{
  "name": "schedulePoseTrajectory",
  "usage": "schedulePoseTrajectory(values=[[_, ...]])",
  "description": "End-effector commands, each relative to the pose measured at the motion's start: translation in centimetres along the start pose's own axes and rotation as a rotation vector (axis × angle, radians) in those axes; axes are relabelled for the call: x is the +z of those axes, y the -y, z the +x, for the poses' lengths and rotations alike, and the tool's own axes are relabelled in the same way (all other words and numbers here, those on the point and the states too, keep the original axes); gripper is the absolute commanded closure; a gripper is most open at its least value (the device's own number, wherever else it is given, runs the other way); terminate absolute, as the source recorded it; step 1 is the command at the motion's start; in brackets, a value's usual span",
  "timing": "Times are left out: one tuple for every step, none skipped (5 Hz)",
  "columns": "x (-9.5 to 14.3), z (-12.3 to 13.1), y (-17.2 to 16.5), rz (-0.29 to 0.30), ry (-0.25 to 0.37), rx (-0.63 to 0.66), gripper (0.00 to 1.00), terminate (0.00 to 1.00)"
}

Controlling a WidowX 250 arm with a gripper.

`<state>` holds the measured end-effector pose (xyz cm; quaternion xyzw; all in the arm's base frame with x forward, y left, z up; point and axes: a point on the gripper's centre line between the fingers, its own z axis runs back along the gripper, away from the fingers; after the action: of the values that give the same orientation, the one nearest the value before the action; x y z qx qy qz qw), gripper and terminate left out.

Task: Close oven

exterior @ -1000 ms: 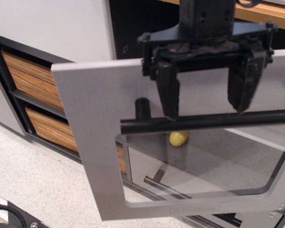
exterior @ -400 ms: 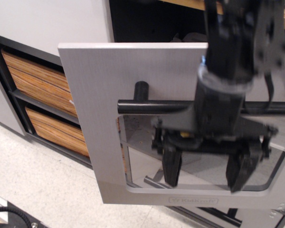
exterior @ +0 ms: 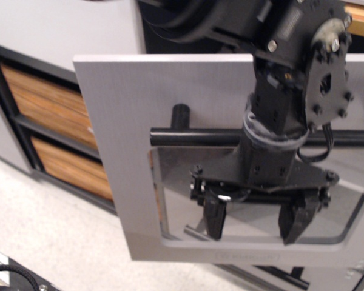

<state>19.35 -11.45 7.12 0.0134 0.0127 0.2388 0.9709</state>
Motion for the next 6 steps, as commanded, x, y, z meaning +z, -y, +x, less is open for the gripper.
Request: schedulePoseTrajectory(values=[[0.6,3.4,0.8,-0.012,0.038,0.053,0.00,0.00],[1.3,4.5,0.7,-0.033,0.070,0.079,0.00,0.00],[1.6,6.0,0.8,-0.040,0.070,0.115,0.00,0.00],[1.5,6.5,1.0,-0.030,0.066,0.127,0.00,0.00],[1.4,6.8,1.1,-0.028,0.068,0.136,0.00,0.00],[1.5,7.3,1.2,-0.031,0.077,0.142,0.00,0.00]])
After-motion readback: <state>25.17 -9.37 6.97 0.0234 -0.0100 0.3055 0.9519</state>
